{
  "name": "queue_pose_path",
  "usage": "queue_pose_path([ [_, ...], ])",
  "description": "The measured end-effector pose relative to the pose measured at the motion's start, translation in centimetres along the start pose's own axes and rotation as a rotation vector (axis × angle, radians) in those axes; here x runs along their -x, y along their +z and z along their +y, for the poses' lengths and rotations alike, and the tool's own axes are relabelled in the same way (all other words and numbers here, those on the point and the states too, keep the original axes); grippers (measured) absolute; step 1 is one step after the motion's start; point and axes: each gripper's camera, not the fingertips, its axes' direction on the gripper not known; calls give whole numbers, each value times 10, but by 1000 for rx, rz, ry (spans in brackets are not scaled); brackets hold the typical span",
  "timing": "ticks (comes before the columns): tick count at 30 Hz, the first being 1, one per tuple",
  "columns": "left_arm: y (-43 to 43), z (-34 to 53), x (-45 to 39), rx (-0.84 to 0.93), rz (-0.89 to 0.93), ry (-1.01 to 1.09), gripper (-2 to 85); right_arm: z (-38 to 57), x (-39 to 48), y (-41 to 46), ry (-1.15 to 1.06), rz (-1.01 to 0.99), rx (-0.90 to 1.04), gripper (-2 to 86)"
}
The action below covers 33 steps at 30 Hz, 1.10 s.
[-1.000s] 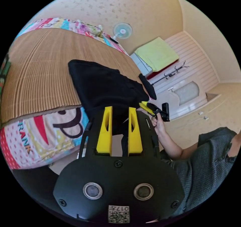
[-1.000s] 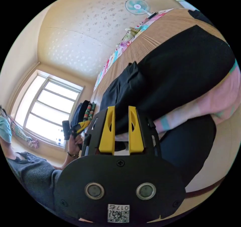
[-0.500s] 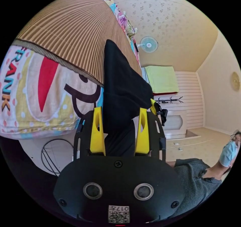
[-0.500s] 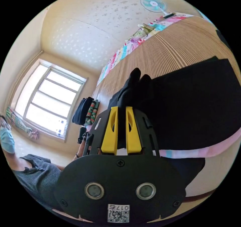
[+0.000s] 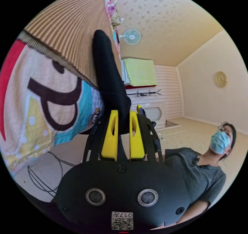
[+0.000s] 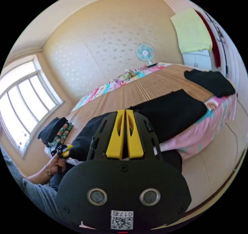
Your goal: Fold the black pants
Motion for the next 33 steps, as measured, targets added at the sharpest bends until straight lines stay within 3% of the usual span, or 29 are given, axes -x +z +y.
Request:
queue_pose_path([
  [4, 4, 2, -34, 14, 75, 136, 53, -14, 35, 65, -181, -292, 299, 69],
  [6, -1, 3, -48, -7, 95, 172, 52, -15, 33, 89, -102, -265, 391, 98],
  [8, -13, 7, -72, -45, 57, 236, 51, -12, 20, 97, 28, -374, 357, 102],
  [12, -41, 19, -135, -72, -72, 387, 49, 10, 8, 109, 228, -520, 250, 28],
  [15, -47, 20, -178, -104, -176, 486, 47, 19, 37, 153, 220, -719, 403, 14],
  [19, -7, -7, -230, -115, -364, 612, 46, 27, 57, 193, 326, -948, 362, 7],
  [23, 69, -37, -249, -39, -435, 694, 46, 26, 29, 211, 477, -1142, 245, 6],
  [26, 148, -46, -245, 105, -417, 743, 50, 22, -17, 191, 492, -1064, 173, 8],
  [30, 235, -37, -212, 478, -215, 724, 39, 25, -80, 134, 399, -722, 294, 10],
  [33, 227, -28, -176, 468, -264, 617, 43, 31, -111, 98, 307, -406, 464, 14],
])
